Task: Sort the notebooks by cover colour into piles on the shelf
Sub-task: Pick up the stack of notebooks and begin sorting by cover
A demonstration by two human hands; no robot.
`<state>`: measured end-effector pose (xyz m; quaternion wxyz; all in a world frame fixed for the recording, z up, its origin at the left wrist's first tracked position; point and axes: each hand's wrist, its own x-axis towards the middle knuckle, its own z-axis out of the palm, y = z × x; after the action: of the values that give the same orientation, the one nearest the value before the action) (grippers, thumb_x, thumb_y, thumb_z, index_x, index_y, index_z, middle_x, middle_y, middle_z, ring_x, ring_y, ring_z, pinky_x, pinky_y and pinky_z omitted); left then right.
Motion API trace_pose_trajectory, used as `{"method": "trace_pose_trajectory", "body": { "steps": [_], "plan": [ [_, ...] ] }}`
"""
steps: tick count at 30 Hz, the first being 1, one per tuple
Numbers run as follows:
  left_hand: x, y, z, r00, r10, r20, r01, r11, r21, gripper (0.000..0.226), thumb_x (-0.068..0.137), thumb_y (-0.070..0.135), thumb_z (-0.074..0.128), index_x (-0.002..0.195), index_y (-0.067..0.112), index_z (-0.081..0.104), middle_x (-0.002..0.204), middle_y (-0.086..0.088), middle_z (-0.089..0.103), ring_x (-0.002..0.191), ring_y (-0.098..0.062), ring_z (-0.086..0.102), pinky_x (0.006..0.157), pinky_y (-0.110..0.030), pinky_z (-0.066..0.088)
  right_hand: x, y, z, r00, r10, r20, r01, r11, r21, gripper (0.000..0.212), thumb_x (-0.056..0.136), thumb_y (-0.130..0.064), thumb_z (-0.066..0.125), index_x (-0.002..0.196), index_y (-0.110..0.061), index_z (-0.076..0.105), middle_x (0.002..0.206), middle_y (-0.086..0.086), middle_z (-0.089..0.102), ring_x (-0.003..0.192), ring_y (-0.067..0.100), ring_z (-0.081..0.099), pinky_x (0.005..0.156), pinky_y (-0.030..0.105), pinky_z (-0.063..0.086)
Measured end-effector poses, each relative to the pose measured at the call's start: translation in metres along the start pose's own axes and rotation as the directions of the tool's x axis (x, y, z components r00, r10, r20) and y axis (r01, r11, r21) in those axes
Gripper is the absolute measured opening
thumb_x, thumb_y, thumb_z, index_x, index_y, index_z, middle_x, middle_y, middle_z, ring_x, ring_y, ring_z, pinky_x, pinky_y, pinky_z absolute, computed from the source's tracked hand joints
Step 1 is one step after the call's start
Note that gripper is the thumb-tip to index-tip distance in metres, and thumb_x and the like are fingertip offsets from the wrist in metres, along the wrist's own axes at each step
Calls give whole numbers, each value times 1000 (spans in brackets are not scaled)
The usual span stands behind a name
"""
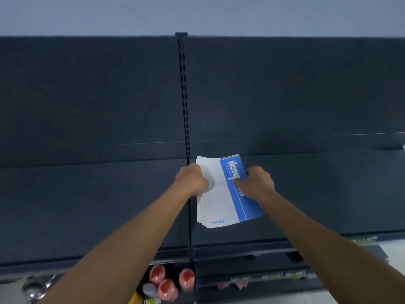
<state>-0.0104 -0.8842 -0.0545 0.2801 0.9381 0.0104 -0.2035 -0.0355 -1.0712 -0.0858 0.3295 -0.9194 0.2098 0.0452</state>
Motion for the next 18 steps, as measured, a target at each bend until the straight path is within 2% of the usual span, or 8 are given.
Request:
{"method": "trace_pose_trajectory", "body": {
  "steps": [8, 10, 13, 18],
  "plan": [
    [29, -5, 21, 999, -44, -19, 45, 997, 55, 31, 91, 14, 63, 122, 10, 61, 116, -7, 63, 102, -25, 64, 90, -36, 57, 23, 6, 13, 996, 13, 86, -8, 998, -58, 21, 82, -30, 62, 93, -13, 57, 83, -2, 65, 68, 16, 64, 53, 26, 46],
    [31, -4, 27, 999, -48, -19, 49, 997, 67, 26, 91, 13, 63, 117, 10, 61, 112, -6, 62, 98, -24, 63, 87, -36, 57, 27, 11, 15, 994, 11, 108, -3, 997, -79, 20, 82, -30, 63, 92, -13, 58, 82, -3, 66, 68, 15, 65, 53, 26, 47],
    [31, -4, 34, 996, -77, -36, 80, 991, 103, 16, 91, 12, 61, 107, 10, 58, 108, -5, 59, 92, -22, 61, 77, -32, 55, 32, 17, 18, 991, -21, 133, 35, 994, -108, 16, 82, -28, 65, 78, -15, 57, 73, -5, 65, 61, 12, 64, 53, 26, 49],
    [32, -7, 35, 989, -131, -62, 137, 985, 103, 31, 91, 10, 59, 122, 10, 57, 116, -7, 59, 100, -25, 62, 82, -34, 57, 35, 18, 21, 980, -64, 189, 81, 993, -83, 17, 83, -27, 65, 71, -18, 56, 71, -7, 66, 60, 9, 64, 49, 22, 47]
  ]
}}
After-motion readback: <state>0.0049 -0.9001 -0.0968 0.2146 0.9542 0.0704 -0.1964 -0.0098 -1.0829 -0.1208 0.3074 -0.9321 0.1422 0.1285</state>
